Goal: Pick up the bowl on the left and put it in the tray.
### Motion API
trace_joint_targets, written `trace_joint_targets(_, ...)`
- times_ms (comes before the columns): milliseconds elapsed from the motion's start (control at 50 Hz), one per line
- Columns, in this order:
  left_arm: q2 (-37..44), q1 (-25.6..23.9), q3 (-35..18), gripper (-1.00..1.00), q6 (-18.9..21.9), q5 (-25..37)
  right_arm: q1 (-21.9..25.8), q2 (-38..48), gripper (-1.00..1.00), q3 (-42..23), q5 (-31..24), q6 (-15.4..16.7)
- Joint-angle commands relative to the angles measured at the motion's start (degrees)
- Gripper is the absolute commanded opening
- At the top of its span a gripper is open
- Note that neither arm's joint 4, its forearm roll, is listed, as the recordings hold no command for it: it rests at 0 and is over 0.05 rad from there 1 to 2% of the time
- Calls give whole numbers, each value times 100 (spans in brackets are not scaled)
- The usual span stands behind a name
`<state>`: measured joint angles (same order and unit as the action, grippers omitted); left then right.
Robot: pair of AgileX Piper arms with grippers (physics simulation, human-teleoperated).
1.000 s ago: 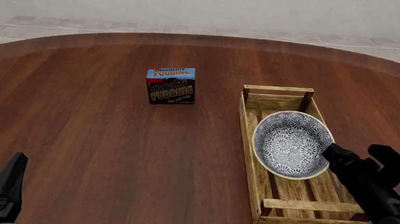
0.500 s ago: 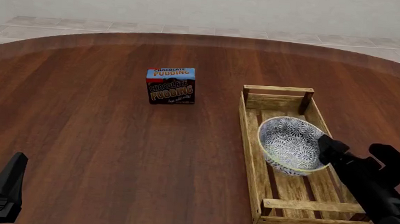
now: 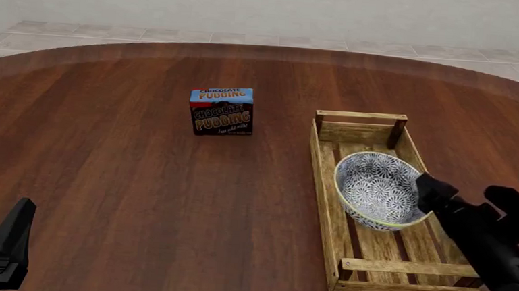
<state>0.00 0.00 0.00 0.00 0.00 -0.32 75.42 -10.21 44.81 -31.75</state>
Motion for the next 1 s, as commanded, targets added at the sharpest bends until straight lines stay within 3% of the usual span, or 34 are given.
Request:
trace_joint_targets(20,0,0,0,100,0,0,-21,-263,100,-7,-198,81)
trace_joint_targets(420,0,0,0,100,0,0,8,-705,100,-21,-531,107)
trace_joint_targets(1000,0,0,0,100,0,0,81,-1832,100,-136,-1474,117)
